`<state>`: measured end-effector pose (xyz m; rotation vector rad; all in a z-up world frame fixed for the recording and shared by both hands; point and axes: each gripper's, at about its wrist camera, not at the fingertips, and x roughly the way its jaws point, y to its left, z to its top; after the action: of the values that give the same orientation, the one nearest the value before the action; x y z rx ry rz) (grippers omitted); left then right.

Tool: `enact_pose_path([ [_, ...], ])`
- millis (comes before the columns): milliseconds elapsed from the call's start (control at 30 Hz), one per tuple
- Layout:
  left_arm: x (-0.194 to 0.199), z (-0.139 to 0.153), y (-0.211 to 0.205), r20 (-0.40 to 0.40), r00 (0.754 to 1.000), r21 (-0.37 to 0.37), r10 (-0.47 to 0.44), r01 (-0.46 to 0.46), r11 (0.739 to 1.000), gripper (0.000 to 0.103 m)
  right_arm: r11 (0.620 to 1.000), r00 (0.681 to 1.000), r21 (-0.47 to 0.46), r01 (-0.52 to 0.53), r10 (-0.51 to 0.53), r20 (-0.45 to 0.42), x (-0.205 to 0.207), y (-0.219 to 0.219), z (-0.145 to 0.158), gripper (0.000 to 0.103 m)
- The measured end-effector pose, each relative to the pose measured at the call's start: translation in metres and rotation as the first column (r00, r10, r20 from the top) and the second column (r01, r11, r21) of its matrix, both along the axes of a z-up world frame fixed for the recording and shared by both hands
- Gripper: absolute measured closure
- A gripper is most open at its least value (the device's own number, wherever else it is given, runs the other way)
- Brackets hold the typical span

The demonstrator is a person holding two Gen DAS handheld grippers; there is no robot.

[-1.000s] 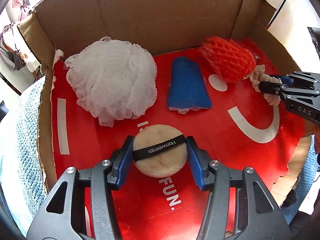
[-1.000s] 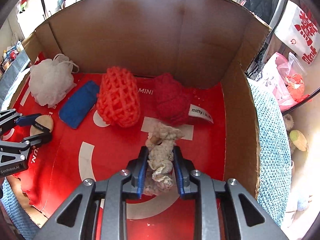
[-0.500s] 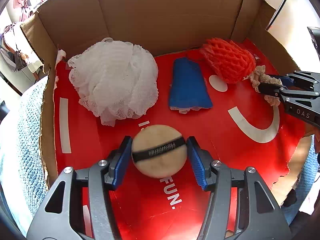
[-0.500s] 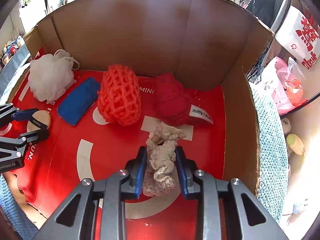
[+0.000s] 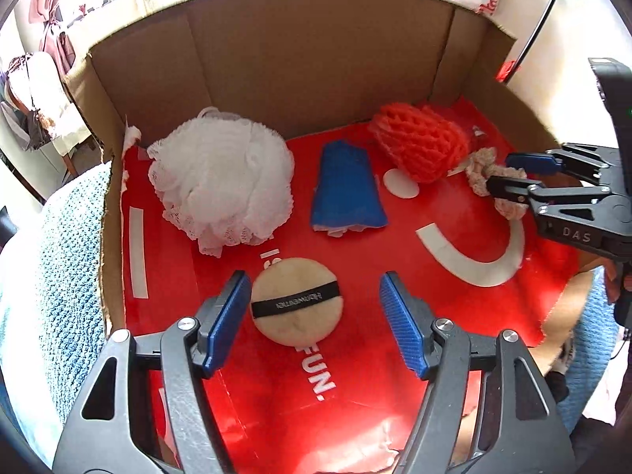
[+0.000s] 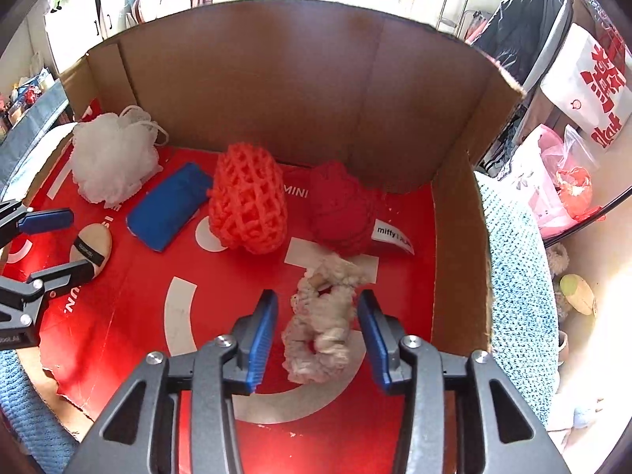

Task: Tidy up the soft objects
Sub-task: 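Open the left tool releasing the puff while the right tool releases the scrunchie, then withdraw both open tools from the box back over the blanket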

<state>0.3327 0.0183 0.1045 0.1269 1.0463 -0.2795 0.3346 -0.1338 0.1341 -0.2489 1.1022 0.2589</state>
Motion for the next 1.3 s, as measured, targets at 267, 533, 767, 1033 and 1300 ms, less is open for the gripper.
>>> enact_pose_path([
  [267,-0.035,0.027,0.007,0.089,0.996,-0.066,0.005,0.001,0.998,0.029,1.0,0.998,0.019,-0.002,0.001,0.071,-0.021,-0.005,0.027,0.05],
  [533,-0.076,0.068,0.015,0.212,0.976,-0.156,0.045,-0.012,0.988,0.021,0.998,0.978,0.06,-0.019,0.006,0.208,-0.061,-0.012,0.069,0.034],
  [767,-0.126,0.093,0.02,0.365,0.927,-0.195,0.083,-0.011,0.981,0.009,0.994,0.937,0.099,-0.043,0.006,0.348,-0.112,-0.016,0.102,0.013],
  [1033,-0.178,0.111,0.004,0.54,0.832,-0.184,0.13,-0.034,0.982,0.002,0.98,0.892,0.19,-0.053,-0.039,0.451,-0.171,-0.028,0.122,0.002],
  [1300,-0.228,0.106,-0.003,0.606,0.776,-0.216,0.177,-0.054,0.975,0.0,0.977,0.836,0.209,-0.05,-0.073,0.544,-0.225,-0.032,0.124,0.0],
])
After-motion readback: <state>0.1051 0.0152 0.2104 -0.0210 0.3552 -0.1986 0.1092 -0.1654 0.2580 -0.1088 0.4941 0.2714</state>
